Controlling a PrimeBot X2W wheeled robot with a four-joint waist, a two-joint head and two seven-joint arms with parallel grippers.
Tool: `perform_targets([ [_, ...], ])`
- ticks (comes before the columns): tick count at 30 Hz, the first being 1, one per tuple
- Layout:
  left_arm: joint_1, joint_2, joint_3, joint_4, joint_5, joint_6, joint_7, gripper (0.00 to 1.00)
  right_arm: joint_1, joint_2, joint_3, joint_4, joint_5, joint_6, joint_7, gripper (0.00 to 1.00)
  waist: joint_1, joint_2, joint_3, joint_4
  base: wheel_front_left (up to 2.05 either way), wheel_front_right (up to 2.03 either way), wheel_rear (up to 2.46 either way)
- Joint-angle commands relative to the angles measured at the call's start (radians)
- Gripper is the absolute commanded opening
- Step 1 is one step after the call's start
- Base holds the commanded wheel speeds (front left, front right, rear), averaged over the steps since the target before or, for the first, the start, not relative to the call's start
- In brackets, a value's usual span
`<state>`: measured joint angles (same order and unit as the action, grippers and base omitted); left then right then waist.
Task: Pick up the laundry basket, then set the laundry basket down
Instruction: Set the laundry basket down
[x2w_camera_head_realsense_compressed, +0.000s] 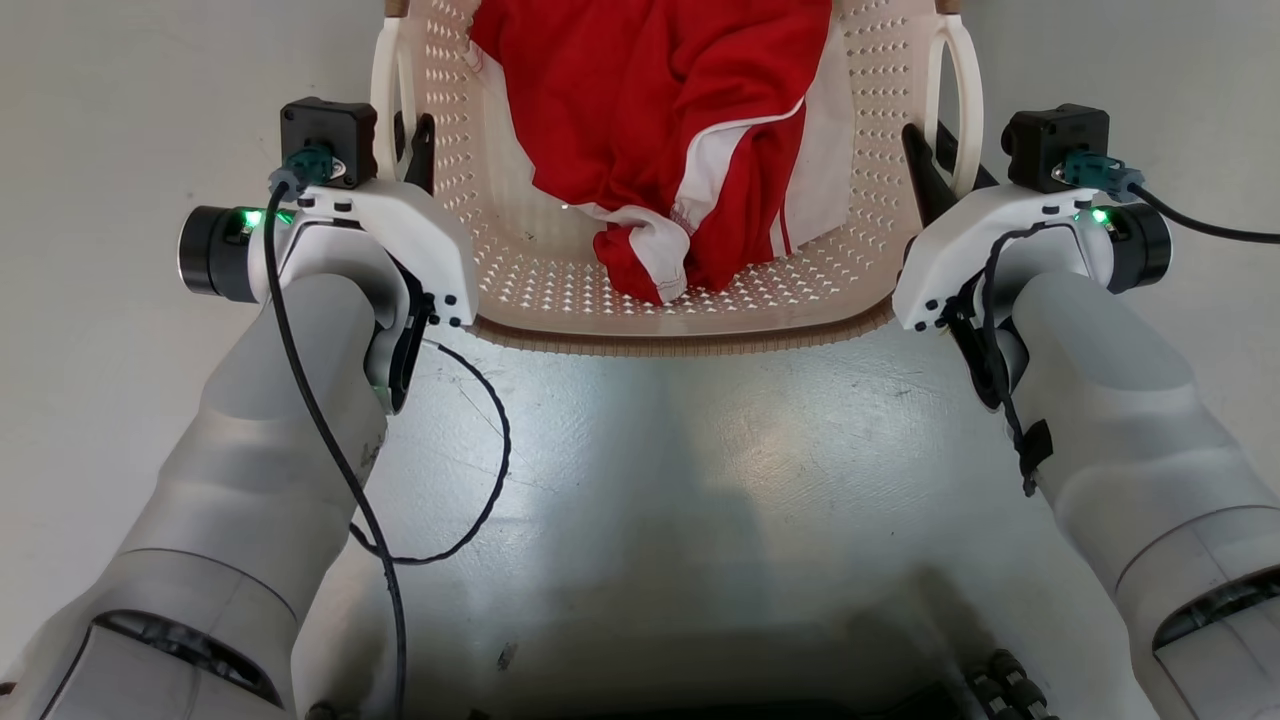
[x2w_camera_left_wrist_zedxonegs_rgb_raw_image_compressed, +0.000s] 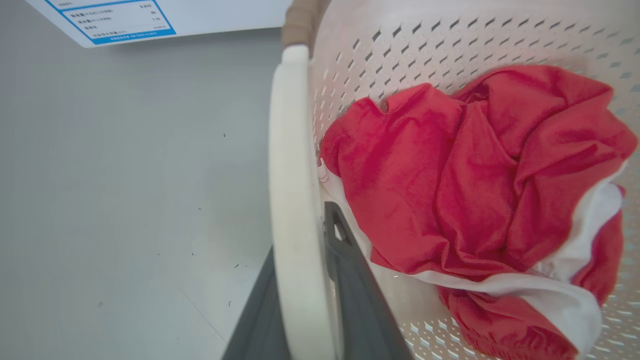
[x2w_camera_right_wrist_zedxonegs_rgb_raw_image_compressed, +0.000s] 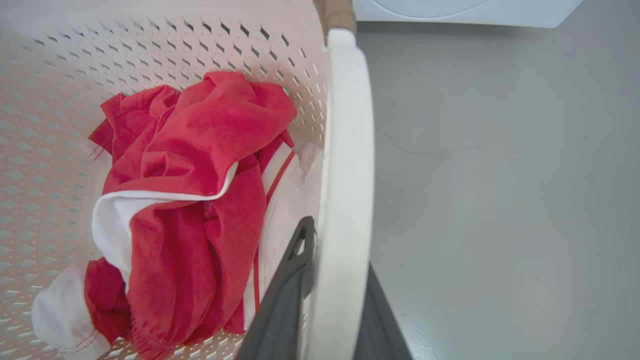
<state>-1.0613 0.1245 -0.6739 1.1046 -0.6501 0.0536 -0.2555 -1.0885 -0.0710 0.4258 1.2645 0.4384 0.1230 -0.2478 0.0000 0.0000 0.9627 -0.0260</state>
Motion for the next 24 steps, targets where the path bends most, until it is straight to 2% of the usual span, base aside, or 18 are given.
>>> perform_targets([
  [1, -0.011, 0.022, 0.02, -0.007, 0.023, -0.014, -0.006, 0.0, 0.058, 0.021, 0.002, -0.024, -0.028, 0.008, -0.014, 0.0, 0.0, 0.0, 0.001, -0.001, 0.0, 0.0, 0.0],
  [22, -0.014, -0.001, 0.078, 0.037, 0.08, -0.031, -0.006, 0.0, 0.086, 0.021, -0.099, -0.048, -0.099, 0.008, -0.014, 0.01, 0.0, 0.0, 0.011, 0.006, 0.0, 0.0, 0.0],
  [23, -0.014, -0.005, 0.085, 0.046, 0.076, -0.031, -0.006, 0.0, 0.083, 0.021, -0.11, -0.048, -0.106, 0.008, -0.014, 0.38, 0.0, 0.0, 0.011, 0.006, 0.0, 0.0, 0.0],
  [24, -0.015, -0.008, 0.089, 0.052, 0.073, -0.03, -0.006, 0.0, 0.081, 0.021, -0.122, -0.046, -0.115, 0.008, -0.014, 1.0, 0.0, 0.0, 0.013, 0.006, 0.0, 0.0, 0.0],
])
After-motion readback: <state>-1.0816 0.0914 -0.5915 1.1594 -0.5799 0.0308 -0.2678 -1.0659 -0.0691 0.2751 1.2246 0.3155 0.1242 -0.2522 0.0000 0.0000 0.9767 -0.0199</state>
